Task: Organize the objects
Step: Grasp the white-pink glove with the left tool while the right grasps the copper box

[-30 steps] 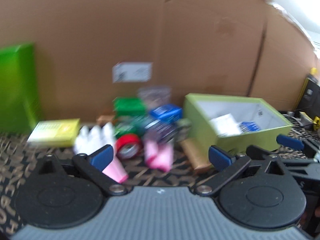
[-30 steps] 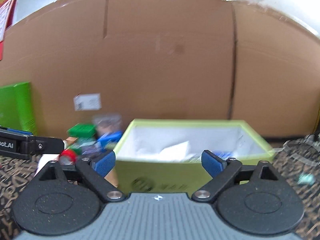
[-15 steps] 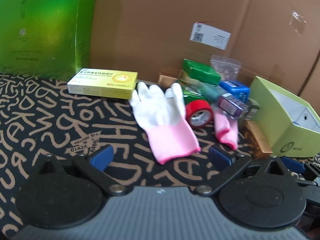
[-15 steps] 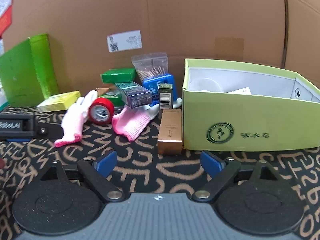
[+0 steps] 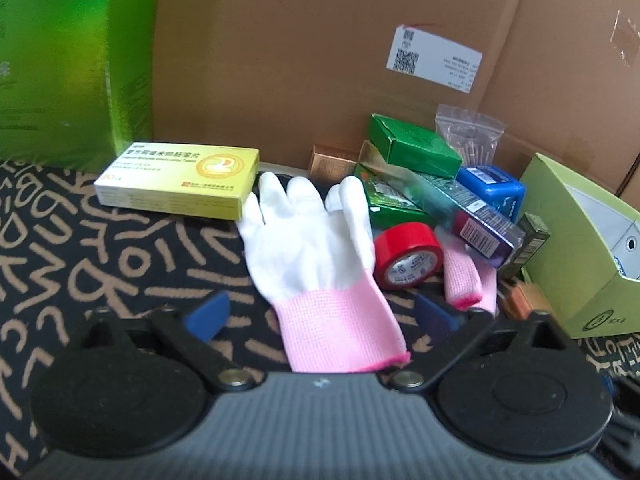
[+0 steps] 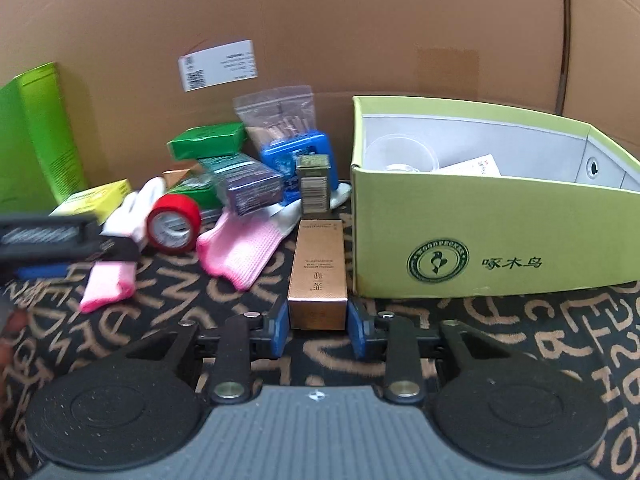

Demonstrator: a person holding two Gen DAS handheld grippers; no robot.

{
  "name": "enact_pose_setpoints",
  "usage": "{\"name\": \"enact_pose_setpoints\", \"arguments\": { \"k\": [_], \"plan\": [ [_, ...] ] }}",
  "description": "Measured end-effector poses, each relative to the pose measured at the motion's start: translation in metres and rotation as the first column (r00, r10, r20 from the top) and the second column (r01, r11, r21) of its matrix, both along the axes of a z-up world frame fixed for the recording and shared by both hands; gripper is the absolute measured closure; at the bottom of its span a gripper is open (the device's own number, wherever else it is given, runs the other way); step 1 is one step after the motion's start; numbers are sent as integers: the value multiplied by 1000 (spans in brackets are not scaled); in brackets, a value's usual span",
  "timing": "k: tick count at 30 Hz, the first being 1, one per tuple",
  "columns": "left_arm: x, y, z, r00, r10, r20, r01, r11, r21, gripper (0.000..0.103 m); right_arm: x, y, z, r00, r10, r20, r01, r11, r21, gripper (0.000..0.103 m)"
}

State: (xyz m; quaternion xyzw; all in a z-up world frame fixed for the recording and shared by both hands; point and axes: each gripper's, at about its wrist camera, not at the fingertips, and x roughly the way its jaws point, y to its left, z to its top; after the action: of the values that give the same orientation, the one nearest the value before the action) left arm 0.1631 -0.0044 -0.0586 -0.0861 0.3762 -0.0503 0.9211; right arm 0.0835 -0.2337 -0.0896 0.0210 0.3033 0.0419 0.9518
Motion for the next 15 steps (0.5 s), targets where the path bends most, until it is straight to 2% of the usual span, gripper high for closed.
{"name": "enact_pose_setpoints", "arguments": {
  "k": [3, 5, 6, 7, 13, 15],
  "plan": [
    [-1, -5, -2, 999, -32, 18, 31, 998, 60, 43, -19, 3, 2, 999, 51, -12, -51, 999, 15, 69],
    [-5, -7, -1, 998, -55, 23, 53, 994, 92, 71, -33, 5, 3, 996, 84, -19, -83, 996, 27, 69],
    [-8, -7, 0, 997, -75, 24, 73, 994, 87, 79, -39, 7, 3, 995, 98, -20, -98, 995, 27, 69],
    [-12, -5, 1, 995, -93, 22, 91, 993, 76, 92, -45, 9, 4, 994, 112, -21, -111, 993, 26, 69],
    [-65, 2, 7, 980, -199, -4, 199, 975, 97, 92, -70, 16, 7, 979, 200, -42, -200, 980, 9, 69],
    [-84, 5, 8, 978, -211, -6, 210, 970, 120, 87, -74, 15, 7, 973, 225, -55, -225, 974, 6, 69]
  ]
}}
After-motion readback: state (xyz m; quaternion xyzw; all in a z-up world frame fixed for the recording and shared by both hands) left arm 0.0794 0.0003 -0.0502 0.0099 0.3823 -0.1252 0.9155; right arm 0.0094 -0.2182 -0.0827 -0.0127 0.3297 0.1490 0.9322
